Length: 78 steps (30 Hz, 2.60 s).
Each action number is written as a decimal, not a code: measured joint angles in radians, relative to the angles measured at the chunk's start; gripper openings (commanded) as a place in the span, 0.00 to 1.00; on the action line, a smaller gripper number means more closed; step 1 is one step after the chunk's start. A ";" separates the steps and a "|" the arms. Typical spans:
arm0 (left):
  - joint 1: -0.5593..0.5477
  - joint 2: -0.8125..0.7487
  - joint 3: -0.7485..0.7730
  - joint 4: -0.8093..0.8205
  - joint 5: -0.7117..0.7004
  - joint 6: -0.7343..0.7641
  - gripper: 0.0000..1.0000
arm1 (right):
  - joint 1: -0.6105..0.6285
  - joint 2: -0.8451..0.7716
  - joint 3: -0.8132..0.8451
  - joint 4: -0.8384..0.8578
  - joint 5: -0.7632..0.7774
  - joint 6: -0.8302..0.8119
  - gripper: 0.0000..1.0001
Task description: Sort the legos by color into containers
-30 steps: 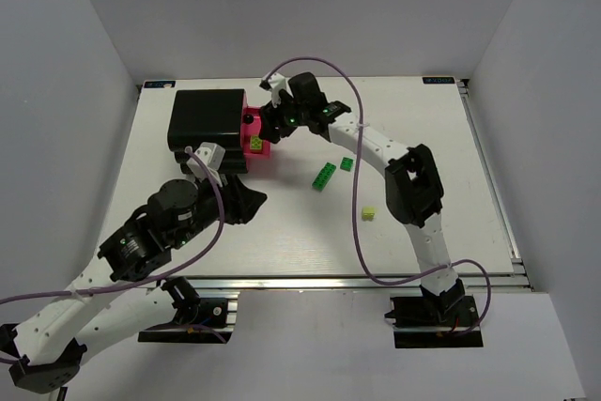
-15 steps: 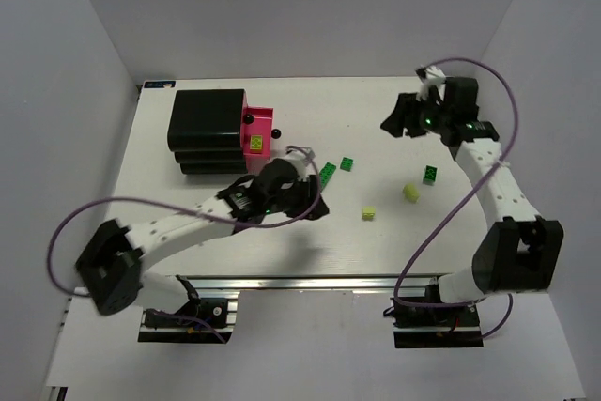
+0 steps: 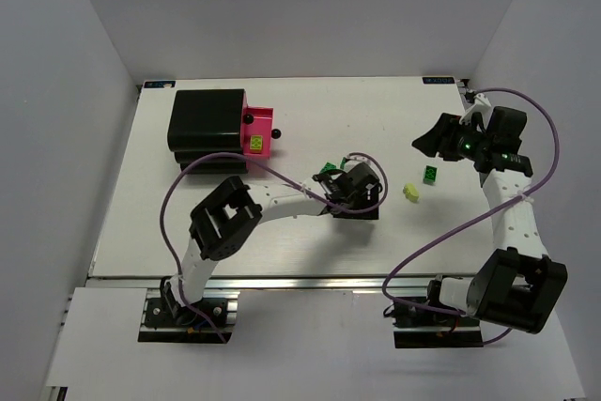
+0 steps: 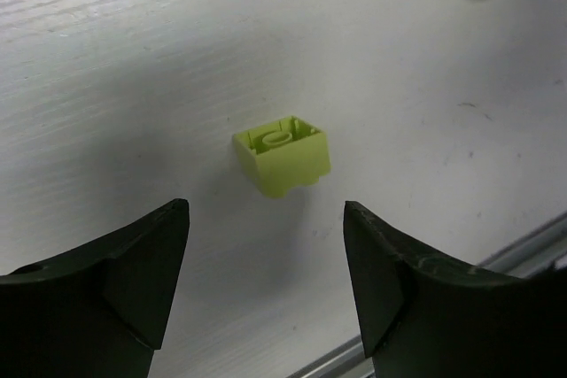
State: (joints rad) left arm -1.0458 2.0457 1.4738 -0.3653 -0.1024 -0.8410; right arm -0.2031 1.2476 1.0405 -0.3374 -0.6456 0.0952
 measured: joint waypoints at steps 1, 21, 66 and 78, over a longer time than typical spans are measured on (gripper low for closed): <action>-0.006 0.029 0.030 -0.018 -0.015 -0.008 0.80 | -0.008 -0.005 -0.004 0.002 -0.003 0.001 0.63; -0.069 0.230 0.342 -0.280 -0.281 -0.038 0.15 | -0.099 -0.071 -0.042 0.003 -0.132 0.003 0.57; 0.461 0.164 0.568 -0.489 -0.765 0.368 0.75 | -0.043 -0.027 -0.082 -0.005 -0.288 -0.085 0.50; 0.463 0.091 0.552 -0.441 -0.648 0.423 0.12 | -0.022 -0.006 -0.080 -0.051 -0.266 -0.187 0.41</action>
State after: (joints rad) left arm -0.5831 2.1365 2.0258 -0.8066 -0.7502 -0.4175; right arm -0.2249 1.2411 0.9607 -0.3889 -0.9115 -0.0917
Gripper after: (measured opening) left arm 0.340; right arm 0.479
